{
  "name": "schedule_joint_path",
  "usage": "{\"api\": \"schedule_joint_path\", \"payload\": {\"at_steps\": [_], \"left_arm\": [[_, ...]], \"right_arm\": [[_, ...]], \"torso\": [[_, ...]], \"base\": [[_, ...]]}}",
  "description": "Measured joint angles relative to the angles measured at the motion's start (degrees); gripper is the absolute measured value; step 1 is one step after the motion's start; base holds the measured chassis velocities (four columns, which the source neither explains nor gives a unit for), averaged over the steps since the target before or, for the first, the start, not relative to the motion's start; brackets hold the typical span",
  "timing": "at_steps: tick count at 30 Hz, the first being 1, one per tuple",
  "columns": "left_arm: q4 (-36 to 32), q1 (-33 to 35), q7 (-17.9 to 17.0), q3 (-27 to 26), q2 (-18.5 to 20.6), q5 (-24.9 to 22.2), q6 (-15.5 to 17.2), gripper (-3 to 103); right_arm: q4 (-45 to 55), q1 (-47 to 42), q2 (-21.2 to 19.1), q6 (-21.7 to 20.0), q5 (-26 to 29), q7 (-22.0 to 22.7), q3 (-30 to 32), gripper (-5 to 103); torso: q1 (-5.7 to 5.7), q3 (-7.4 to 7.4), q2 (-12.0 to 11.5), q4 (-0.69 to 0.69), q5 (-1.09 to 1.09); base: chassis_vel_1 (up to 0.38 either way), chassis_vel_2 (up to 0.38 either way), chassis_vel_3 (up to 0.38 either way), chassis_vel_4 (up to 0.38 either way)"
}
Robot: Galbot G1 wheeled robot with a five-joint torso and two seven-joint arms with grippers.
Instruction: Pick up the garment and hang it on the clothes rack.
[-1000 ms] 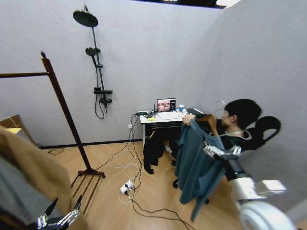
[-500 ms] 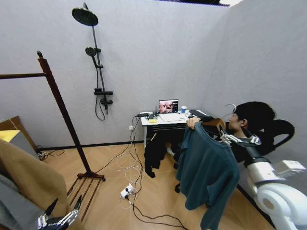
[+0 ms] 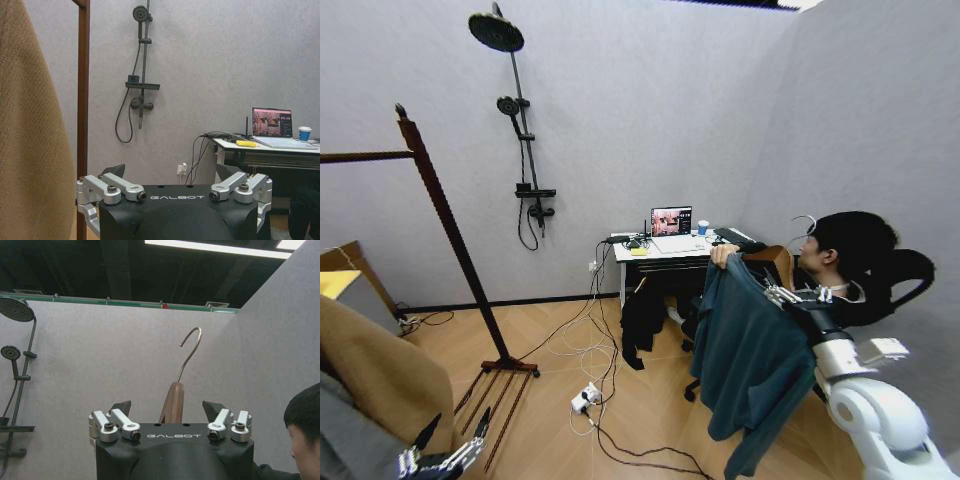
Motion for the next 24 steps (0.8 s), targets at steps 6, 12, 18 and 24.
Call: {"api": "schedule_joint_path", "payload": {"at_steps": [6,12,18,24], "left_arm": [[0.00,0.00,0.00,0.00,0.00,0.00,0.00,100],[0.00,0.00,0.00,0.00,0.00,0.00,0.00,100],[0.00,0.00,0.00,0.00,0.00,0.00,0.00,100],[0.00,0.00,0.00,0.00,0.00,0.00,0.00,100]], "right_arm": [[-5.23,1.53,2.05,7.96,-5.70,-3.88,0.15,48],[-6.65,1.00,3.11,12.49,-7.03,-6.42,0.70,27],[-8.70,1.00,3.51,14.96,-6.54,-8.16,0.99,5],[-5.40,-0.47,3.82,11.54,0.20,-7.40,-1.08,5]], "torso": [[0.00,0.00,0.00,0.00,0.01],[0.00,0.00,0.00,0.00,0.00],[0.00,0.00,0.00,0.00,0.01],[-0.01,0.00,0.00,0.00,0.00]], "base": [[0.000,0.000,0.000,0.000],[0.000,0.000,0.000,0.000],[0.000,0.000,0.000,0.000],[0.000,0.000,0.000,0.000]]}}
